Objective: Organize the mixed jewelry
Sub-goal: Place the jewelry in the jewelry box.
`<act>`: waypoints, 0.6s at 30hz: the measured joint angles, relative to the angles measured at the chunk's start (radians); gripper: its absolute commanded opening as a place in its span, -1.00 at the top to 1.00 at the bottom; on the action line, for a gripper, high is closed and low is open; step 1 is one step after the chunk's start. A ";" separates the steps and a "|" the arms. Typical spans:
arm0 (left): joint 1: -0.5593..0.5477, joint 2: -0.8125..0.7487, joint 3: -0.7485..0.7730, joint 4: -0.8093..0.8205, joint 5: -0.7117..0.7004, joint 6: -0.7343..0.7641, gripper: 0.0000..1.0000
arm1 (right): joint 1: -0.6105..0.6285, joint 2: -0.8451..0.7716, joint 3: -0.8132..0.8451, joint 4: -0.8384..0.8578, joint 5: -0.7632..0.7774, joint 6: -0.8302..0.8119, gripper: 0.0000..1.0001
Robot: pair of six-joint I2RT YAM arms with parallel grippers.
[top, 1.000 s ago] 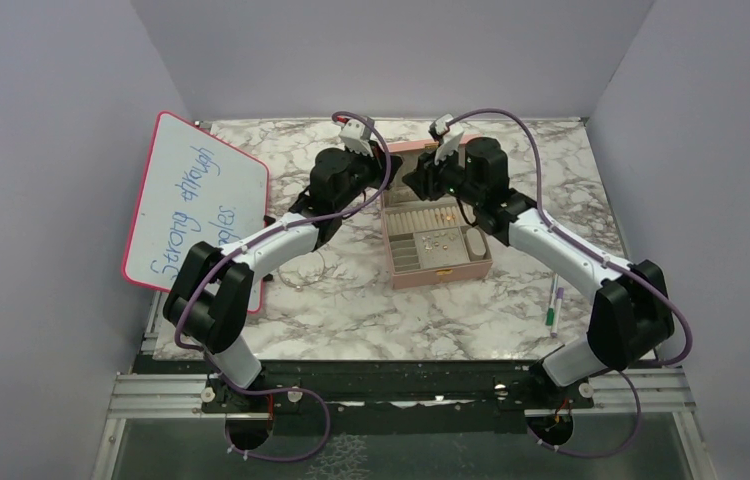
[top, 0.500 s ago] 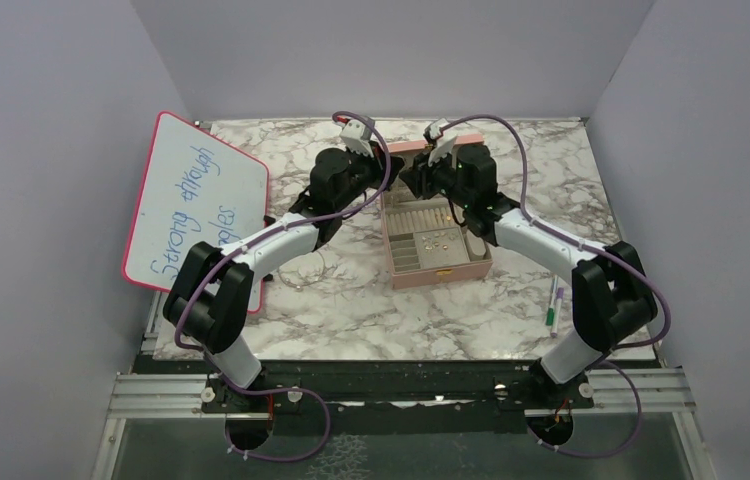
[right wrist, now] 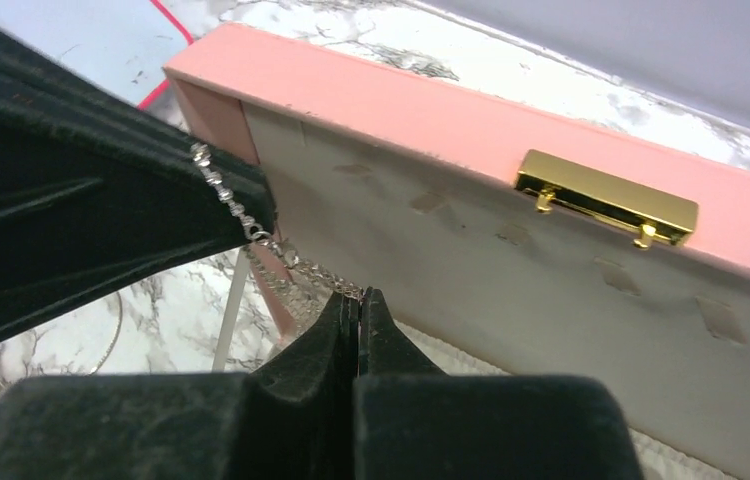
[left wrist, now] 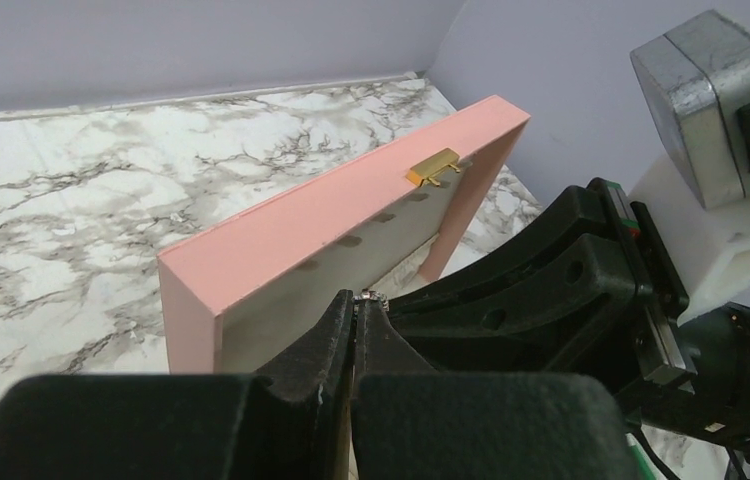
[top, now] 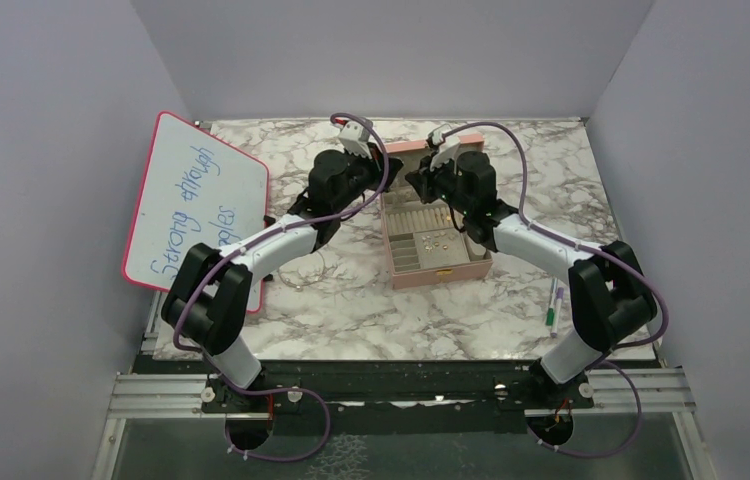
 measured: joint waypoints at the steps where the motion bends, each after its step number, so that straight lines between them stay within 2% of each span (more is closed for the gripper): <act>1: 0.000 -0.002 -0.003 0.000 -0.002 0.000 1.00 | 0.000 0.000 0.001 0.001 0.013 0.005 0.98; 12: 0.006 -0.026 -0.036 -0.018 -0.095 -0.016 1.00 | 0.000 0.005 0.139 -0.110 0.136 0.061 0.98; 18: 0.006 -0.003 0.007 -0.073 -0.121 -0.048 1.00 | 0.001 0.017 0.178 -0.166 0.167 0.078 0.98</act>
